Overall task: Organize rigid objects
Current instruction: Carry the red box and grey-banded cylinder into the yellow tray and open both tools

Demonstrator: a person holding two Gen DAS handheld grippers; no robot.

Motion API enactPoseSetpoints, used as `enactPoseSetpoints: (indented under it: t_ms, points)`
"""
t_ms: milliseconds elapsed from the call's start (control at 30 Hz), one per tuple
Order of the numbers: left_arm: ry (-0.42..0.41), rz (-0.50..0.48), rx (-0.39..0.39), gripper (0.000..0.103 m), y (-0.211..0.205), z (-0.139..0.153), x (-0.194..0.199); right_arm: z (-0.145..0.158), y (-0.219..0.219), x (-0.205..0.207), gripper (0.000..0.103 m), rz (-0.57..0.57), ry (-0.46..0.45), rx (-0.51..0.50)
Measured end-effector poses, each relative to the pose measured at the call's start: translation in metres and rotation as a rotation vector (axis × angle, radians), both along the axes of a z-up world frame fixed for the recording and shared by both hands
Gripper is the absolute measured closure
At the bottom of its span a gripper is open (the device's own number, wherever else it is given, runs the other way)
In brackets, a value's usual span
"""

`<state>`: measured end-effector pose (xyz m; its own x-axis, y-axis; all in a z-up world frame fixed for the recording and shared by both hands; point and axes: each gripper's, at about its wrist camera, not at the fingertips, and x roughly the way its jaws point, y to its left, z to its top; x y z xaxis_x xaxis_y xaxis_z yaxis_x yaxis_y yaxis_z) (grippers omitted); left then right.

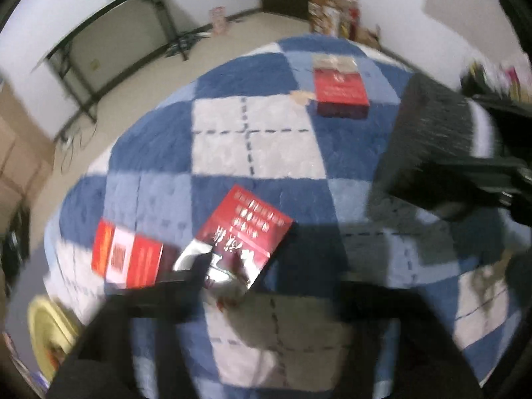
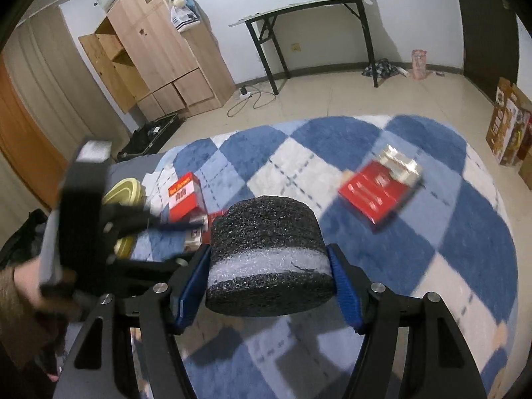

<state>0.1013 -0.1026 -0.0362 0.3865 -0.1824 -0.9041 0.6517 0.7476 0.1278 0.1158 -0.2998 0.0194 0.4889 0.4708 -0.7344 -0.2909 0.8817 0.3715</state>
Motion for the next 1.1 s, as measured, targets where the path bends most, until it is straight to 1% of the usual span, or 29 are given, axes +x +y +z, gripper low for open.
enactPoseSetpoints:
  t_ms: [33, 100, 167, 200, 233, 300, 333, 367, 400, 433, 500, 567, 600, 667, 733, 800, 833, 900, 967, 1033, 1067, 1100]
  points:
    - [-0.015, -0.034, 0.017, 0.011, -0.003, -0.001, 0.003, -0.001, -0.004, -0.002, 0.035, -0.005, 0.005, 0.006]
    - [-0.023, -0.093, 0.07, 0.011, -0.011, -0.008, 0.01, -0.008, -0.015, -0.003, 0.035, -0.024, 0.017, 0.023]
    - [-0.007, -0.13, 0.115, 0.011, -0.015, -0.017, 0.018, -0.009, -0.026, -0.002, 0.035, -0.043, 0.024, 0.042]
    - [0.018, -0.149, 0.125, 0.011, -0.017, -0.023, 0.021, -0.011, -0.029, 0.0, 0.035, -0.053, 0.027, 0.055]
    - [0.049, -0.164, 0.136, 0.011, -0.018, -0.03, 0.024, -0.015, -0.031, 0.003, 0.035, -0.063, 0.032, 0.071]
    - [0.047, -0.175, 0.182, 0.01, -0.019, -0.043, 0.029, -0.023, -0.033, 0.008, 0.035, -0.076, 0.044, 0.098]
    - [0.074, -0.157, 0.17, 0.012, -0.018, -0.047, 0.034, -0.027, -0.033, 0.008, 0.035, -0.077, 0.046, 0.102]
    - [0.052, -0.128, 0.135, 0.018, -0.015, -0.045, 0.036, -0.03, -0.032, 0.009, 0.035, -0.074, 0.048, 0.1]
    - [0.013, -0.104, 0.112, 0.034, -0.012, -0.04, 0.036, -0.032, -0.03, 0.009, 0.035, -0.072, 0.047, 0.095]
    - [-0.013, -0.061, 0.081, 0.035, -0.007, -0.035, 0.035, -0.034, -0.027, 0.008, 0.035, -0.065, 0.047, 0.087]
    - [0.008, -0.018, 0.035, 0.037, 0.003, -0.032, 0.029, -0.036, -0.023, 0.008, 0.035, -0.06, 0.05, 0.084]
    - [-0.024, 0.009, 0.023, 0.037, 0.015, -0.024, 0.015, -0.035, -0.019, 0.007, 0.035, -0.057, 0.05, 0.091]
    - [-0.026, 0.032, 0.016, 0.038, 0.024, -0.015, 0.009, -0.032, -0.018, 0.005, 0.035, -0.057, 0.041, 0.096]
    - [-0.065, 0.118, -0.039, 0.038, 0.057, 0.019, -0.003, -0.022, -0.012, 0.0, 0.035, -0.043, 0.016, 0.104]
    - [-0.079, 0.226, -0.106, 0.039, 0.095, 0.051, -0.013, -0.013, -0.004, -0.006, 0.035, -0.016, -0.004, 0.087]
    - [-0.128, 0.314, -0.144, 0.04, 0.135, 0.082, -0.027, -0.002, 0.008, -0.013, 0.035, 0.019, -0.029, 0.077]
    - [-0.171, 0.348, -0.136, 0.04, 0.155, 0.096, -0.036, 0.003, 0.015, -0.016, 0.035, 0.034, -0.039, 0.074]
    - [-0.227, 0.384, -0.08, 0.04, 0.192, 0.115, -0.056, 0.015, 0.035, -0.024, 0.035, 0.076, -0.05, 0.068]
    - [-0.253, 0.442, -0.092, 0.041, 0.225, 0.126, -0.066, 0.022, 0.056, -0.03, 0.035, 0.119, -0.049, 0.07]
    - [-0.253, 0.532, -0.203, 0.041, 0.267, 0.132, -0.074, 0.029, 0.077, -0.034, 0.035, 0.153, -0.051, 0.059]
    - [-0.241, 0.573, -0.286, 0.041, 0.287, 0.131, -0.078, 0.034, 0.095, -0.037, 0.035, 0.179, -0.057, 0.057]
    - [-0.234, 0.595, -0.312, 0.041, 0.299, 0.128, -0.08, 0.037, 0.103, -0.038, 0.035, 0.187, -0.058, 0.062]
